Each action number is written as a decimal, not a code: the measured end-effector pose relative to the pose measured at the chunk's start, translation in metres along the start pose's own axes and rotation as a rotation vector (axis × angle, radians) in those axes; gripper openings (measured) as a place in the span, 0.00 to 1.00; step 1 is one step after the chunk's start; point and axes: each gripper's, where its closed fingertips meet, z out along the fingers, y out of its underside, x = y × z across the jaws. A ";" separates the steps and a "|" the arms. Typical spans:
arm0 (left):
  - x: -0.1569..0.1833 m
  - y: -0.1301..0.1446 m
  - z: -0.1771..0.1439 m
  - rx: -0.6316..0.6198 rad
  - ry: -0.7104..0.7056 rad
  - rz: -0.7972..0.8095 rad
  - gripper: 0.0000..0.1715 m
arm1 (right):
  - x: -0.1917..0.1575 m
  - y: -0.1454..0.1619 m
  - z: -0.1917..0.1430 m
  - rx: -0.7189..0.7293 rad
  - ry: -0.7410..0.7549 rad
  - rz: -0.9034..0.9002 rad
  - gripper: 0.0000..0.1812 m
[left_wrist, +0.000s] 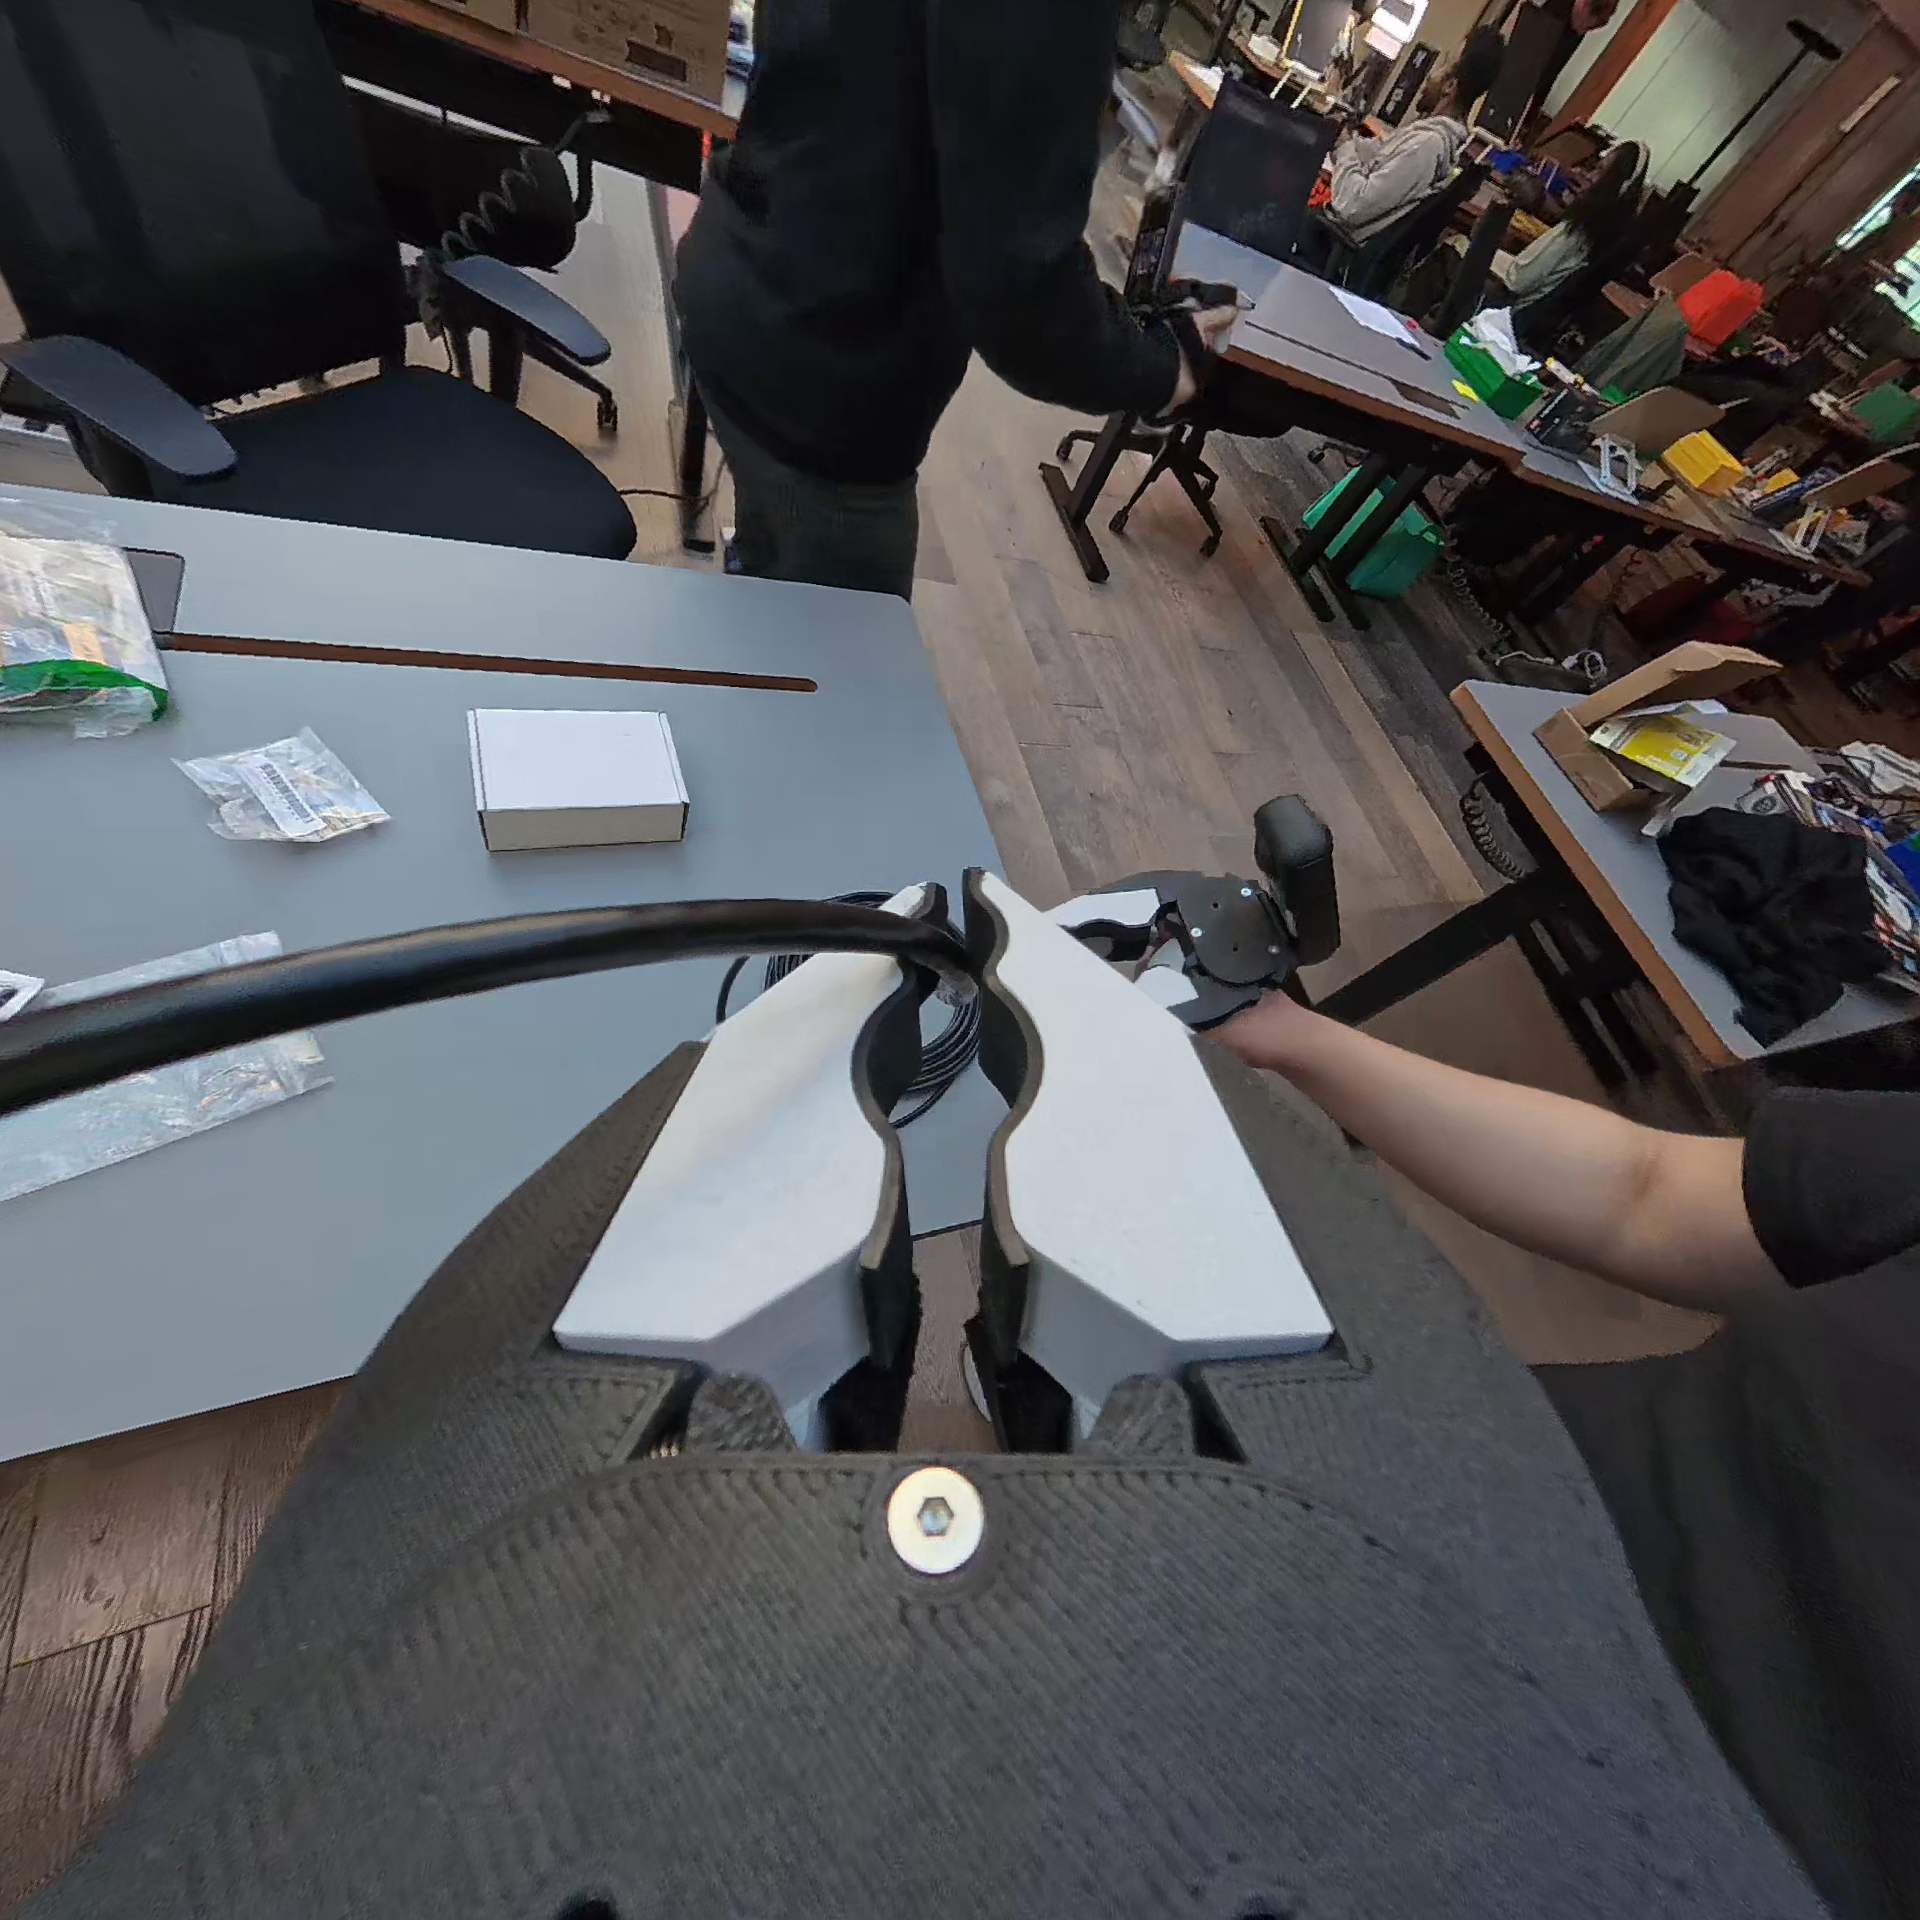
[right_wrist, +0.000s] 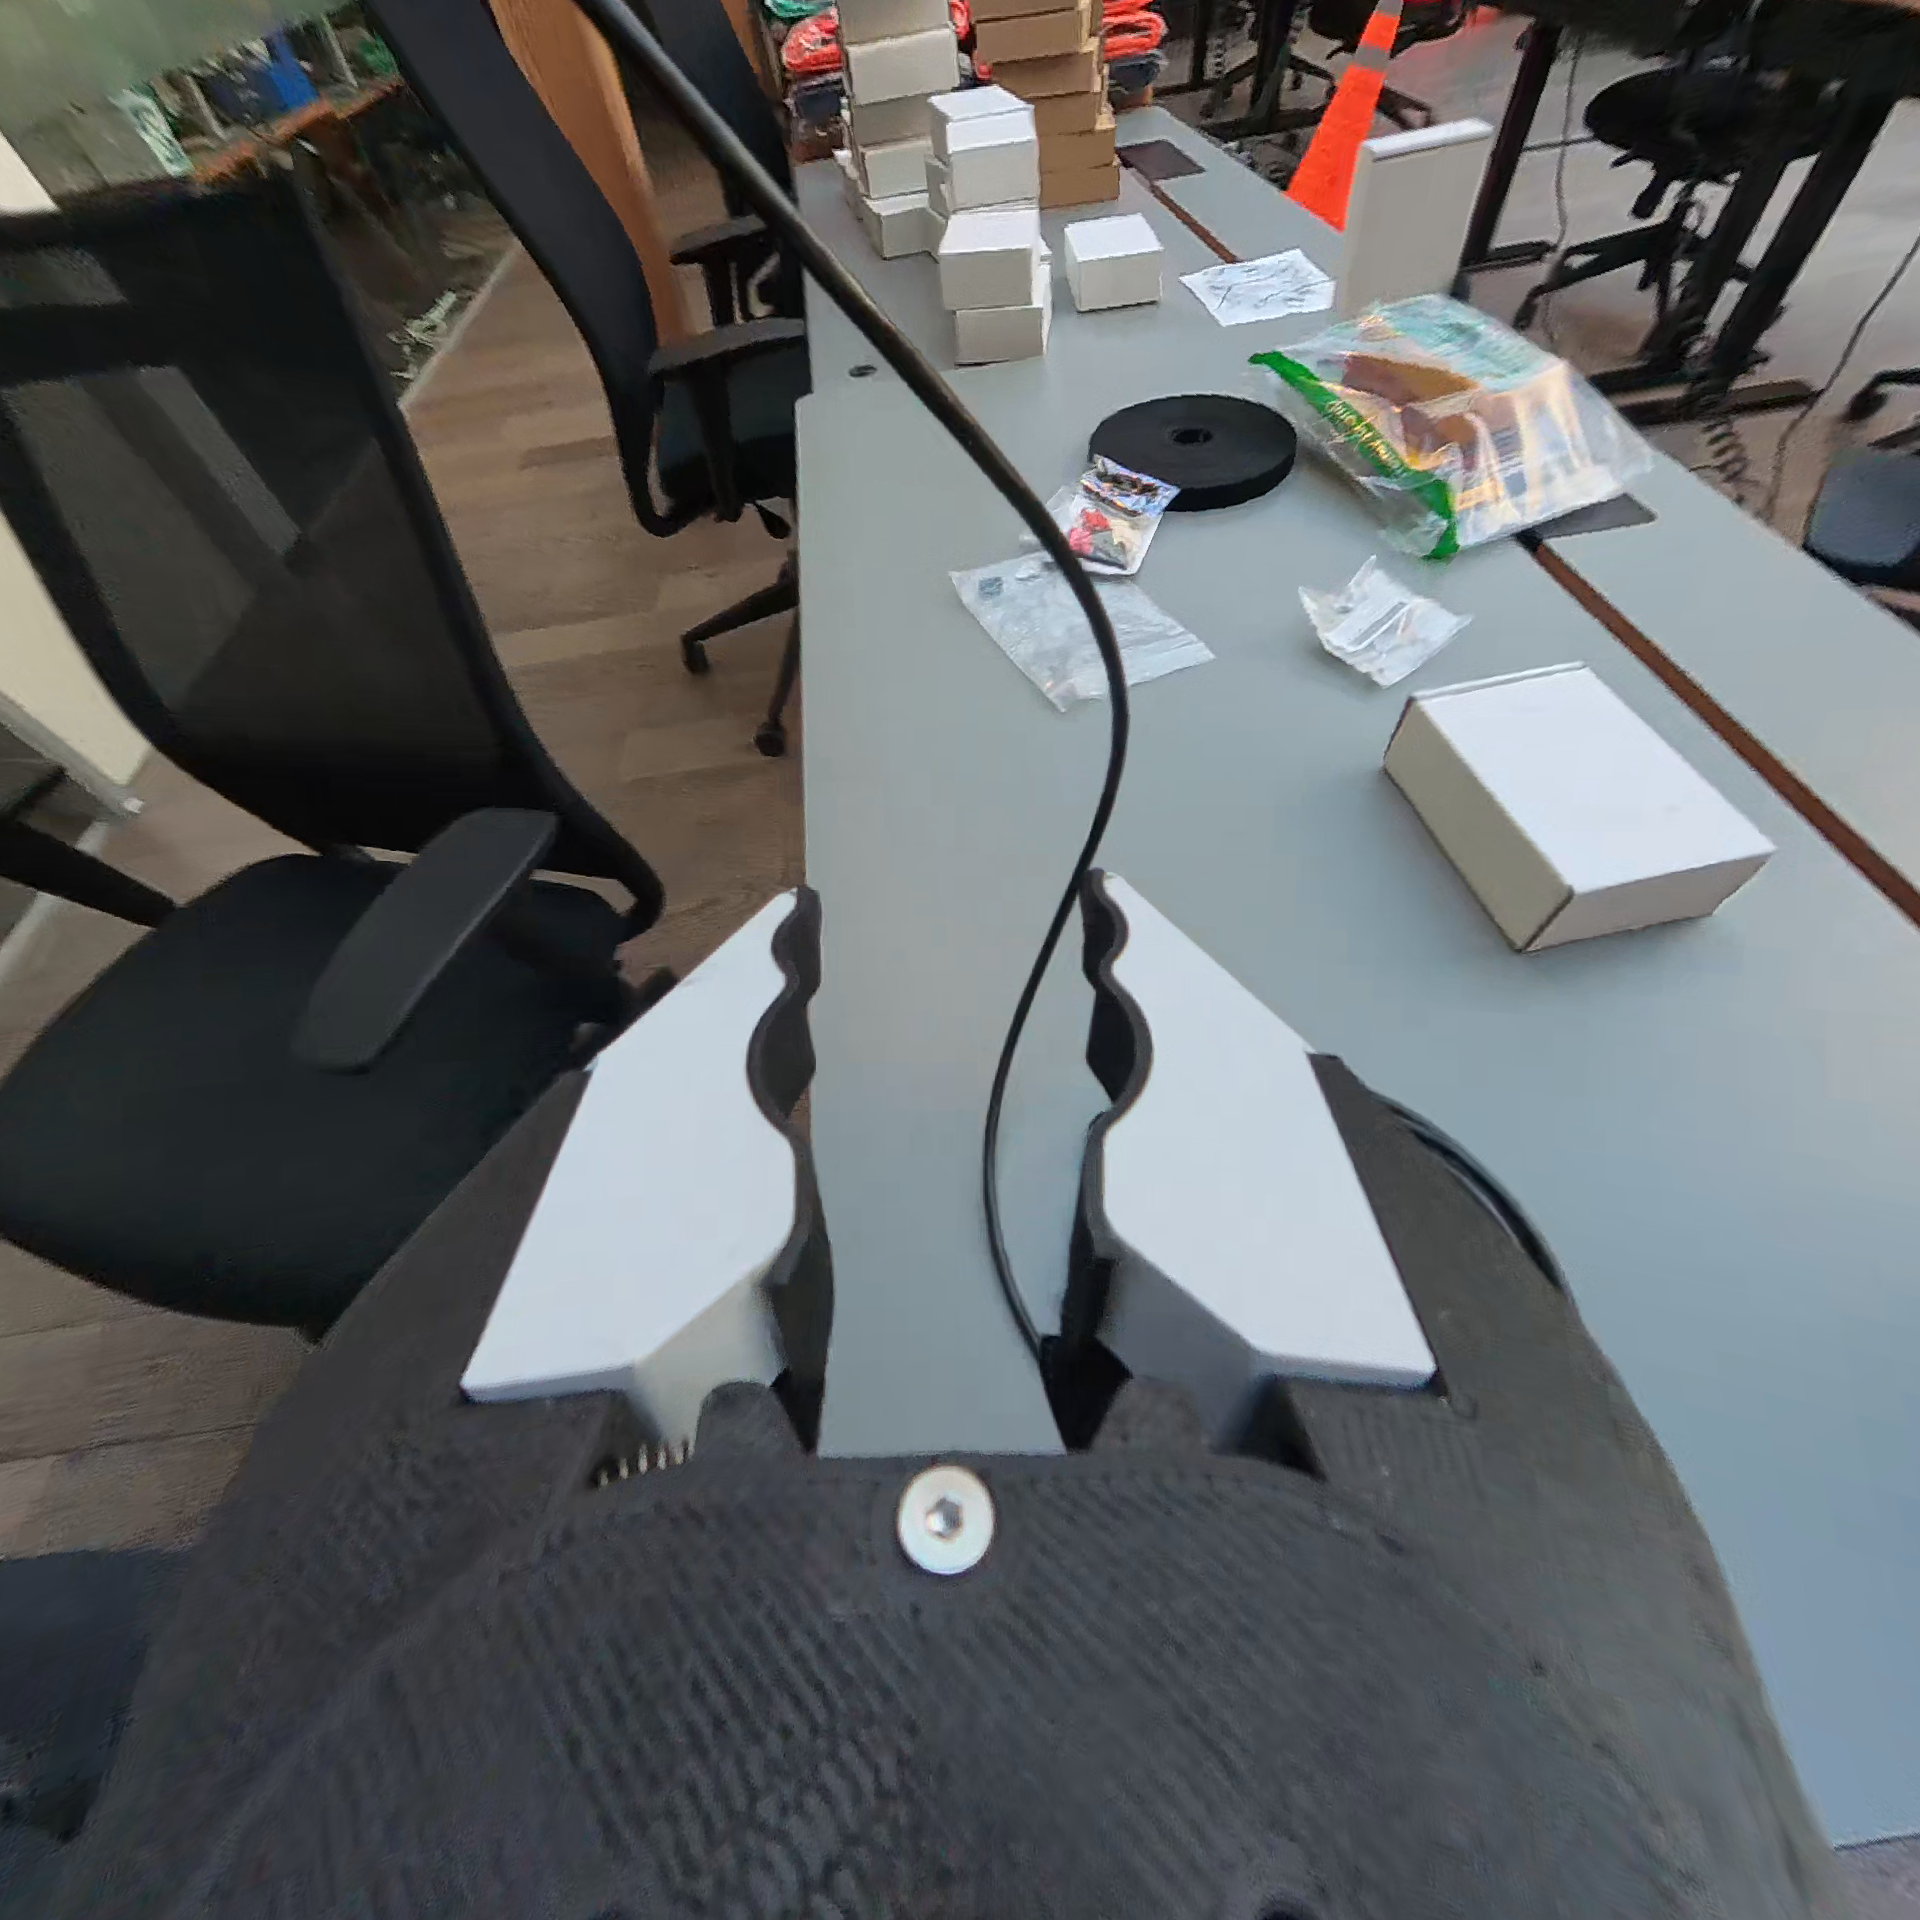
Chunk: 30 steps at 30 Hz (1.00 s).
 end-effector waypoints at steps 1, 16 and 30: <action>-0.007 0.000 -0.010 0.012 0.014 -0.005 0.01 | -0.006 -0.003 0.011 -0.006 0.040 -0.029 0.28; -0.176 0.009 -0.070 0.067 -0.057 -0.233 0.00 | -0.072 -0.123 0.173 0.084 0.197 -0.289 0.30; -0.328 0.030 -0.032 0.104 0.012 -0.542 0.01 | -0.085 -0.180 0.349 0.031 -0.112 -0.423 0.01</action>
